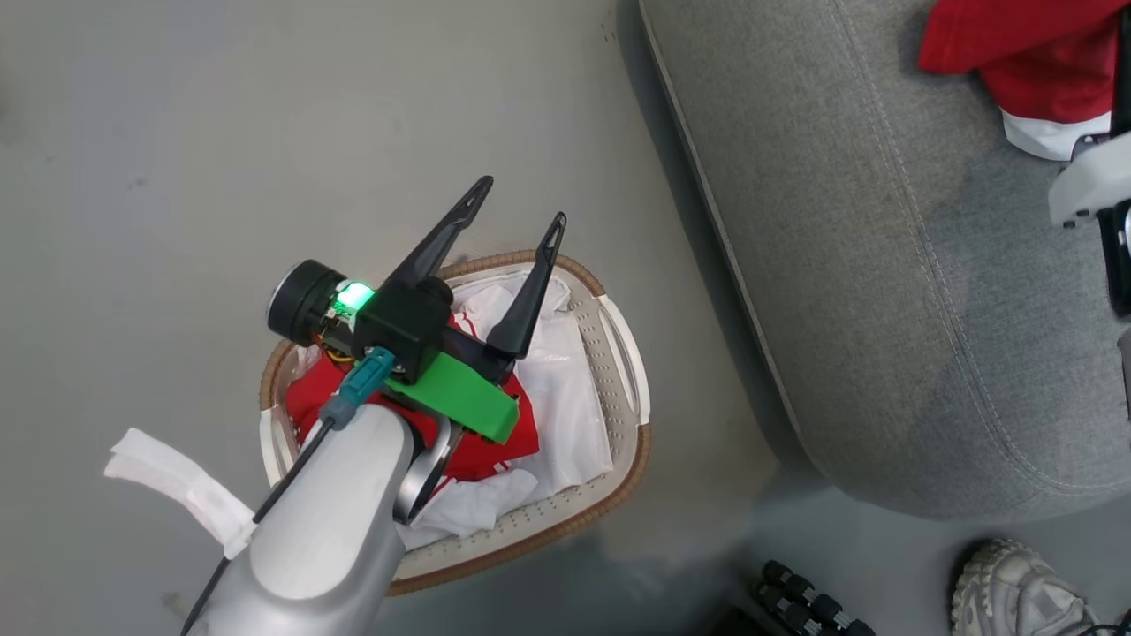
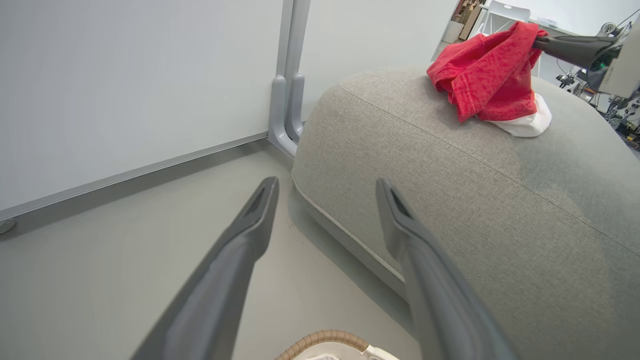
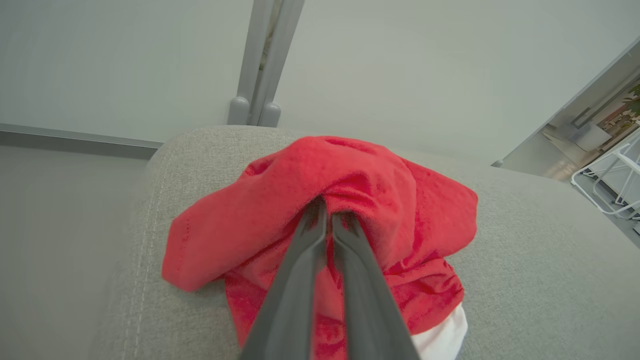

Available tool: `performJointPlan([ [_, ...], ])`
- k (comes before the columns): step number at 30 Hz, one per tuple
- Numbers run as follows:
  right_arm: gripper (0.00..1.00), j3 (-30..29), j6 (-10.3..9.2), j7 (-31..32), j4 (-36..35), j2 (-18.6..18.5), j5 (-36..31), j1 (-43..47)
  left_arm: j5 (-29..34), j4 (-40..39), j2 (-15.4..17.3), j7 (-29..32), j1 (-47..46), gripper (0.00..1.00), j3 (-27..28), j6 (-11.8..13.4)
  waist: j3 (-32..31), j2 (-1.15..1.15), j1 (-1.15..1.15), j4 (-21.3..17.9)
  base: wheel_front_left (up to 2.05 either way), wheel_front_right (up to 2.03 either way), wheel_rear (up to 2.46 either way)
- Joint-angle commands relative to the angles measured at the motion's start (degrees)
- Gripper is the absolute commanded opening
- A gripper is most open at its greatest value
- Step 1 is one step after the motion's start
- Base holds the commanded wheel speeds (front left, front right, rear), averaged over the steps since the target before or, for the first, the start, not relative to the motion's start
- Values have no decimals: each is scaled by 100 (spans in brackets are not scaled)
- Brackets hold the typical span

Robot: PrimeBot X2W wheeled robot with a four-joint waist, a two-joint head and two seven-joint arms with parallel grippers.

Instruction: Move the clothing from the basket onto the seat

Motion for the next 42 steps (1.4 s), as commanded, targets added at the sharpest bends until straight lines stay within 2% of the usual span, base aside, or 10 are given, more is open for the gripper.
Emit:
performJointPlan([
  [1,100,-102,-10,-12,-146,24,49,224,25,-9,-32,3,90,100,126,-11,-112,65,-1,45,0,0,0],
  [5,100,-321,-9,-12,-665,238,179,912,59,6,-69,3,292,100,478,-11,-349,65,-1,100,0,0,0],
  [11,100,-255,-9,-12,-1116,378,426,1811,152,-8,-142,3,709,100,1136,8,-812,65,-1,268,0,0,0],
  [17,100,261,-9,-12,-1434,485,536,2327,303,87,-229,3,1207,100,1901,69,-1332,65,-1,571,0,0,0],
  [25,100,660,-10,-12,-1634,738,622,2745,409,149,-384,3,1805,100,2847,94,-1972,65,-1,1212,0,0,0],
  [33,100,701,-9,-12,-1604,955,667,3242,612,127,-478,3,2391,100,3268,119,-2546,65,-1,1740,0,0,0],
  [42,100,640,-9,-12,-1573,1120,572,3846,466,128,-494,3,3041,100,3250,127,-3135,65,-1,1973,0,0,0],
])
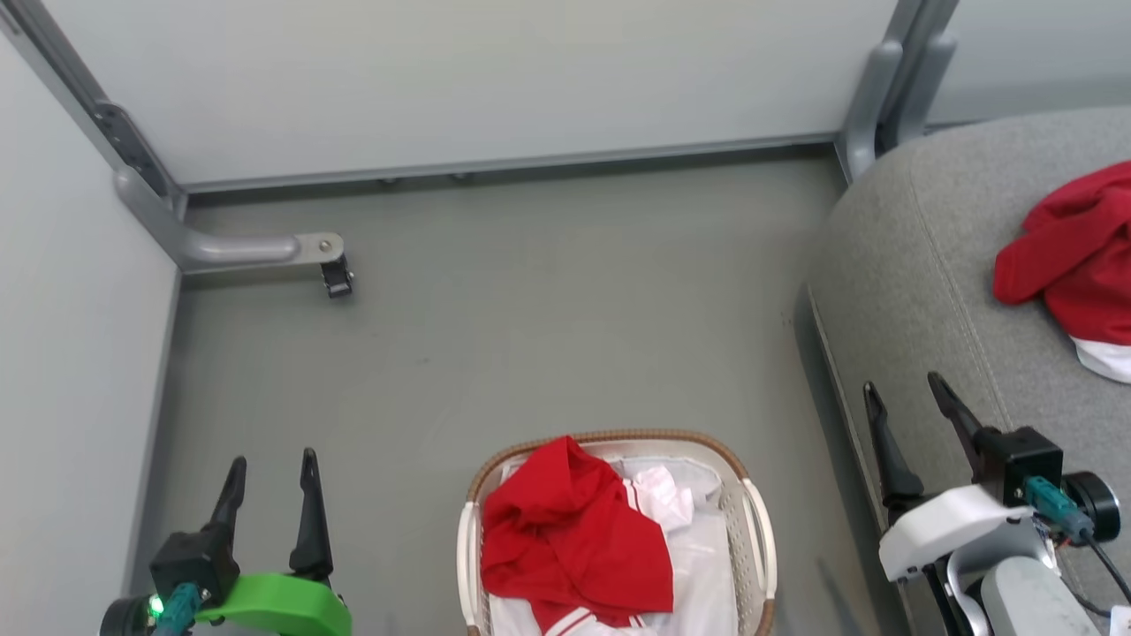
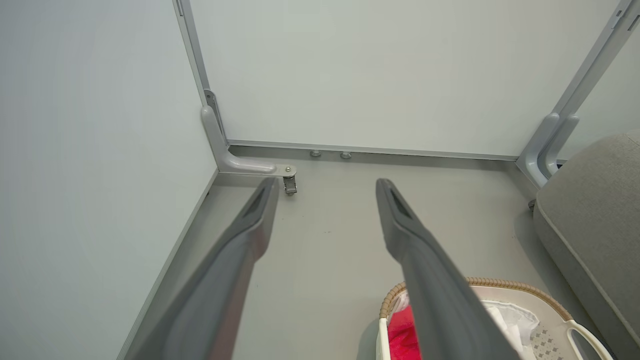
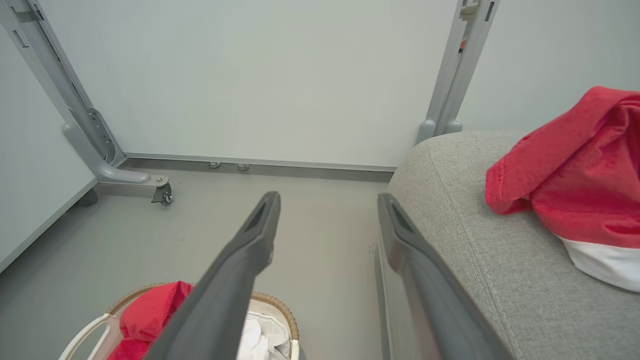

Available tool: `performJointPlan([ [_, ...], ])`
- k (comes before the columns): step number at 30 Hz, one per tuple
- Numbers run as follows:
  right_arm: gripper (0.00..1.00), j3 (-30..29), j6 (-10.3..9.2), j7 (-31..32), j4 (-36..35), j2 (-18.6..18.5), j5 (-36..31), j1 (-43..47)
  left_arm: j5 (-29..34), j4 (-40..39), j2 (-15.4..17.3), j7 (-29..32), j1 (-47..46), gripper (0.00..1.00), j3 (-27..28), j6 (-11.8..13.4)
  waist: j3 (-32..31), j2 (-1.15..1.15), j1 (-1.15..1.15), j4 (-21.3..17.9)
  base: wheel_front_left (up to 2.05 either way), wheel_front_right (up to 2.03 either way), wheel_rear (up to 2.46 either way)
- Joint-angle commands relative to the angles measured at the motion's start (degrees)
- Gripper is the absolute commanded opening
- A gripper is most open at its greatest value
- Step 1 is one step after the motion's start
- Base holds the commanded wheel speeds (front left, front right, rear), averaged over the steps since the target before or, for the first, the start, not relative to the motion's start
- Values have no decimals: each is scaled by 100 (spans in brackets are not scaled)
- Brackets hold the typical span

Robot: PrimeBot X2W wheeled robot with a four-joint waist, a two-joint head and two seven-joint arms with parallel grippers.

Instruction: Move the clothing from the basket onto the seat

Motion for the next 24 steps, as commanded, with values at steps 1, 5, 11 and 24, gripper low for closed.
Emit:
performJointPlan([
  [1,100,-19,-8,-12,14,0,-24,150,-21,-12,-3,3,153,100,-23,46,-430,65,0,274,0,0,0],
  [5,100,-81,-8,-12,52,59,-10,373,-70,-30,-3,3,334,100,-64,73,-573,65,0,250,0,0,0],
  [11,100,-71,-8,-12,70,117,-29,534,-161,-31,-3,3,436,100,-156,76,-626,65,0,205,0,0,0],
  [24,100,181,-8,-12,-138,57,83,-67,-405,313,-2,4,-167,100,-1016,-5,209,65,0,-102,0,0,0],
])
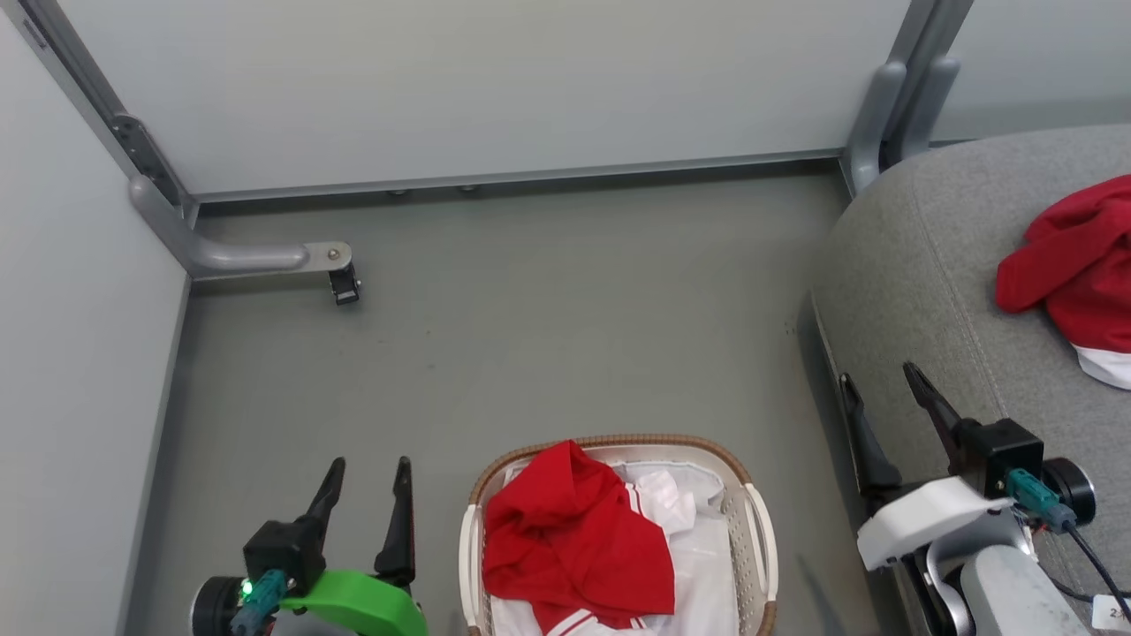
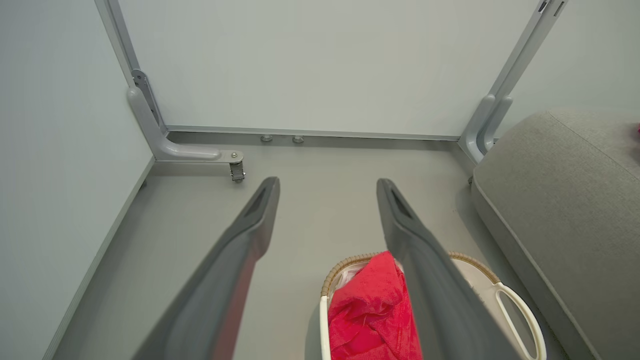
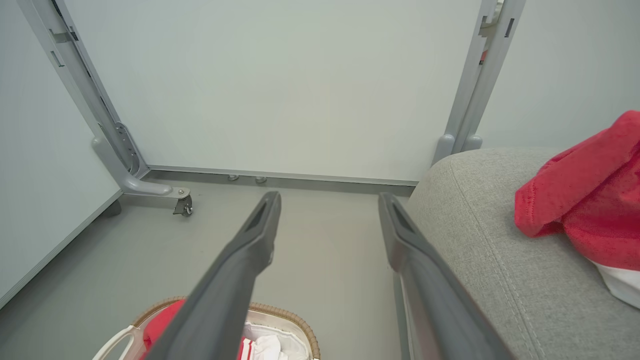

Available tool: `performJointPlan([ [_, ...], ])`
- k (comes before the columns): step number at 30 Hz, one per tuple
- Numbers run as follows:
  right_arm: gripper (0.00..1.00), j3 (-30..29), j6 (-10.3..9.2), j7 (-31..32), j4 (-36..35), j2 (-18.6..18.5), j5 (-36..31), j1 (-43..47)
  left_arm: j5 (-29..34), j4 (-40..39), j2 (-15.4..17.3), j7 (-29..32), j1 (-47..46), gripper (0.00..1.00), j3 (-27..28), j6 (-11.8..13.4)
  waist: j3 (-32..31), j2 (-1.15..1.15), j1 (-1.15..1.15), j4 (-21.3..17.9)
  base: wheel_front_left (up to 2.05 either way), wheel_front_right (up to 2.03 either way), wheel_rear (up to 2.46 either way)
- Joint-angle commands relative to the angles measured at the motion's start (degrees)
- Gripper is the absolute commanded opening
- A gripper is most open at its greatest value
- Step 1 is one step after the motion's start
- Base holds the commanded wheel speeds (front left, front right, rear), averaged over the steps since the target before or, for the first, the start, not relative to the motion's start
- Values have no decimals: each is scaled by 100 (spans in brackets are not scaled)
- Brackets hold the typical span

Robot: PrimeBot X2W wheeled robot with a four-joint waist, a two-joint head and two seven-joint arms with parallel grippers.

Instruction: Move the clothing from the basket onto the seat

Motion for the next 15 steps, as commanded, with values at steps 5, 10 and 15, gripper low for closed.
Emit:
performJointPlan([
  [5,100,151,-8,-12,-166,-32,138,-552,-178,499,6,3,-706,100,-649,-39,1059,65,0,-449,0,0,0],
  [10,100,347,-8,-12,-324,-35,213,-1000,-213,1068,11,4,-1378,100,-1188,-25,1736,65,0,-759,0,0,0],
  [15,100,483,-8,-12,-452,-1,261,-1350,-253,1809,19,3,-2023,100,-1584,-34,2341,65,0,-1041,0,0,0],
])
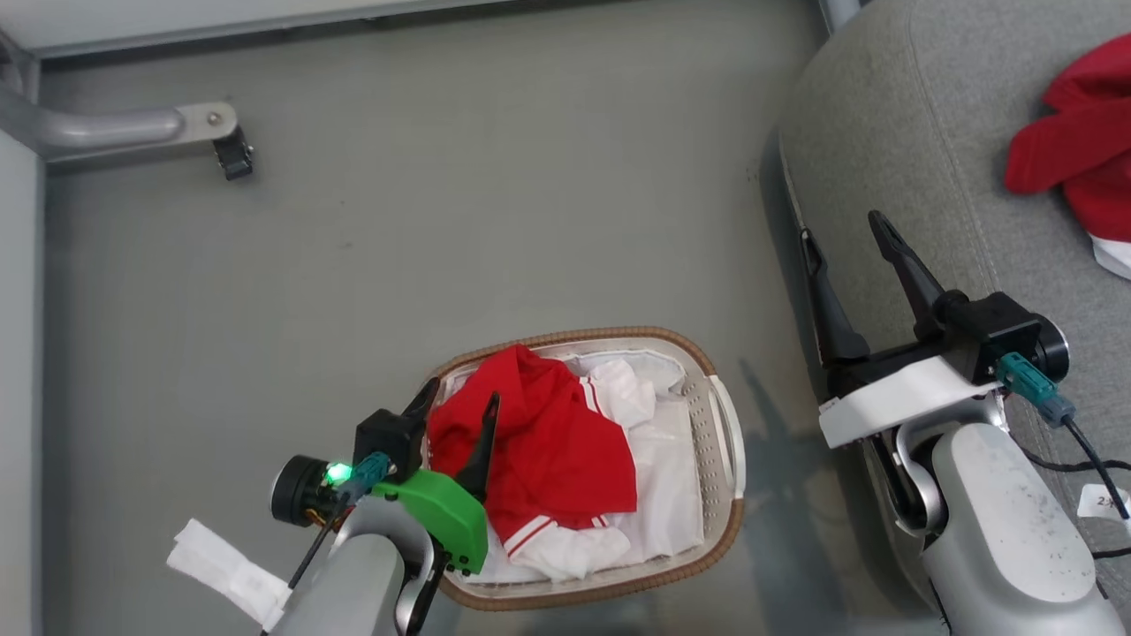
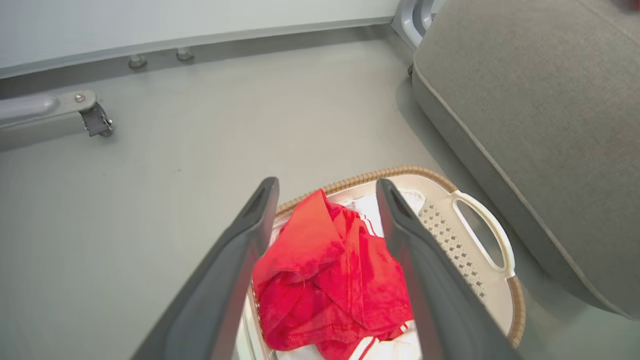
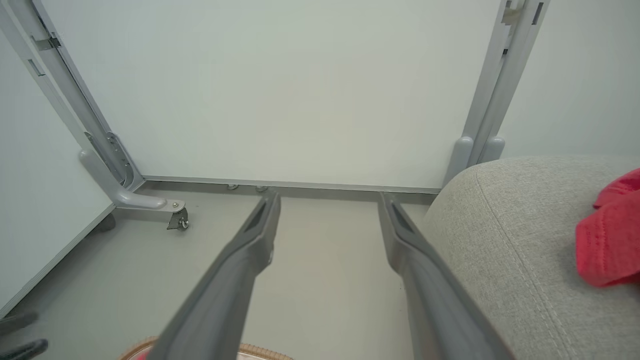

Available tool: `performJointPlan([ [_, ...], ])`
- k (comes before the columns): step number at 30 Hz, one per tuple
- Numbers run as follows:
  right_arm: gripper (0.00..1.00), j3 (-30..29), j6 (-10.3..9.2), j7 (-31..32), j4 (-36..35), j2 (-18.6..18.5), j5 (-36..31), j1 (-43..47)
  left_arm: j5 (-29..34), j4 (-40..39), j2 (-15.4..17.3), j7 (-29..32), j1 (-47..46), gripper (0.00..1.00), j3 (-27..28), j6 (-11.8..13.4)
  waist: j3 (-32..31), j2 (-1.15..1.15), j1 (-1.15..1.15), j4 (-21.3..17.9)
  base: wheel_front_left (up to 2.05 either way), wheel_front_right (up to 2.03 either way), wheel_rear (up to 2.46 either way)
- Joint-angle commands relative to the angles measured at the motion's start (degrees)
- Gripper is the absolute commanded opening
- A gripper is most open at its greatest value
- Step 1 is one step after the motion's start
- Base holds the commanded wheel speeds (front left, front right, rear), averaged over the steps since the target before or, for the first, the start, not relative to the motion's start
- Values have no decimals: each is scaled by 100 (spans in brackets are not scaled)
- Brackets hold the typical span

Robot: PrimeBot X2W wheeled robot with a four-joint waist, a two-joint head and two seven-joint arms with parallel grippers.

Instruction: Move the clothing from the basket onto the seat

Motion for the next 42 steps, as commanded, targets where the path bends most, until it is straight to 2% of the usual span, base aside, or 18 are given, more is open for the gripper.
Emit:
performJointPlan([
  [1,100,2,-8,-12,-30,8,36,-128,12,233,40,3,-282,100,-127,-24,890,65,0,-567,0,0,0],
  [8,100,48,-8,-12,-101,122,54,-408,319,1429,41,1,-1212,100,-695,1,1543,65,0,-826,0,0,0],
  [17,100,-82,-8,-12,-159,286,136,-554,1081,2701,42,2,-2146,100,-1348,418,2091,65,0,-968,0,0,0],
  [18,100,-65,-8,-12,-158,308,129,-556,1225,2938,54,8,-2346,100,-1450,557,2170,65,0,-964,0,0,0],
  [25,100,-18,-8,-12,-233,354,122,-646,1649,3317,182,261,-2772,100,-1884,933,2454,65,0,-1008,0,0,0],
  [30,100,12,-8,-12,-260,371,180,-733,1850,3403,288,557,-2981,100,-2113,912,2673,65,0,-1052,0,0,0],
  [37,100,100,-8,-12,-258,377,428,-783,1830,3429,338,738,-3125,100,-2221,823,2838,65,0,-1130,0,0,0],
  [38,100,109,-8,-12,-258,376,452,-782,1784,3432,340,744,-3128,73,-2204,802,2846,65,0,-1140,0,0,0],
  [39,100,115,-8,-12,-259,376,474,-776,1758,3433,335,728,-3129,13,-2200,729,2852,65,0,-1150,0,0,0],
  [40,100,108,-8,-12,-253,377,503,-769,1738,3434,333,683,-3131,0,-2199,680,2853,65,0,-1156,0,0,0],
  [42,100,79,-8,-12,-229,375,534,-748,1707,3435,327,606,-3128,0,-2207,640,2831,65,0,-1154,0,0,0],
])
